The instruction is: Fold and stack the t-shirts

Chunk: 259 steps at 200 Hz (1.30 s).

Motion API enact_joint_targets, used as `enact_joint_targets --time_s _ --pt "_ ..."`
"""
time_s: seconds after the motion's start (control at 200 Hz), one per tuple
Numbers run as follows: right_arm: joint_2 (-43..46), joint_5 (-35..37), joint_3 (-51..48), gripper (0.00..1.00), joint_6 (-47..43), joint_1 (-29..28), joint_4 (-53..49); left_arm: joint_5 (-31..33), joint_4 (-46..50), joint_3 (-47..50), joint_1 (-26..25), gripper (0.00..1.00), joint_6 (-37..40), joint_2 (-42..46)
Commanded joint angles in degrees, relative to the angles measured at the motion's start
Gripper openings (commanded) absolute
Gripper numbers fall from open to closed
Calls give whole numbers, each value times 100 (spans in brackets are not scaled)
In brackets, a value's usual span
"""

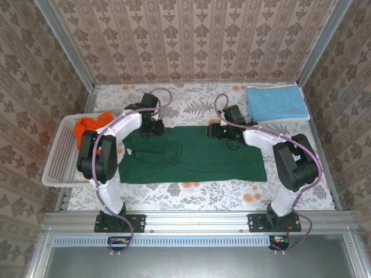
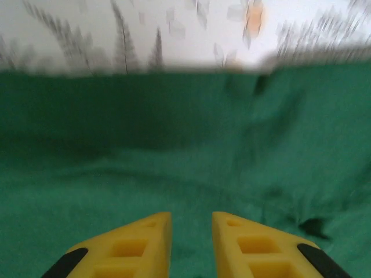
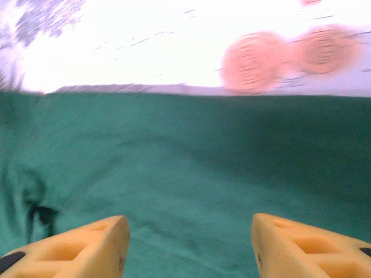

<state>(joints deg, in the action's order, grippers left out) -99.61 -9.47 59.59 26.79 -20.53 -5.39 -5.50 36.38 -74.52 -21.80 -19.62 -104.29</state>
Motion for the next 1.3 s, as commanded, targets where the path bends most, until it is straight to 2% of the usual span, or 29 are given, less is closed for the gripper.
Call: enact_joint_targets --time_s 0.0,0.195,0.29,0.355,0.435,0.61,0.72,0.88,0.99,1.1,1.205,1.29 --pt "-7 279 -146 59 382 3 -75 356 72 590 88 25 -325 529" --pt "-290 686 45 59 452 92 -402 464 114 1598 74 25 -546 1225" --pt "-339 658 -5 59 569 193 -420 707 139 2037 131 28 -652 1461" --pt "-348 593 -50 59 624 251 -389 707 136 2235 255 26 -731 1520" --pt "-317 581 -94 59 657 274 -359 678 62 2373 347 25 -874 1758" --pt "-215 601 -197 60 687 295 -283 884 7 2511 536 30 -1189 2455" --pt "1 811 -360 63 729 364 -226 821 -64 2307 643 37 -1246 2651" --pt "440 1337 -744 67 902 597 -85 448 -334 1531 657 38 -1387 1982" --pt "611 1757 -898 66 1113 817 -97 59 -743 1141 755 32 -1721 1160" --pt "649 2366 -825 65 1141 911 -302 116 -1259 903 761 32 -2160 471" --pt "569 2479 -750 67 1207 1021 -398 285 -1225 389 774 32 -2343 -302" --pt "437 2420 -657 68 1258 1108 -625 141 -1184 -7 826 32 -2443 -836"
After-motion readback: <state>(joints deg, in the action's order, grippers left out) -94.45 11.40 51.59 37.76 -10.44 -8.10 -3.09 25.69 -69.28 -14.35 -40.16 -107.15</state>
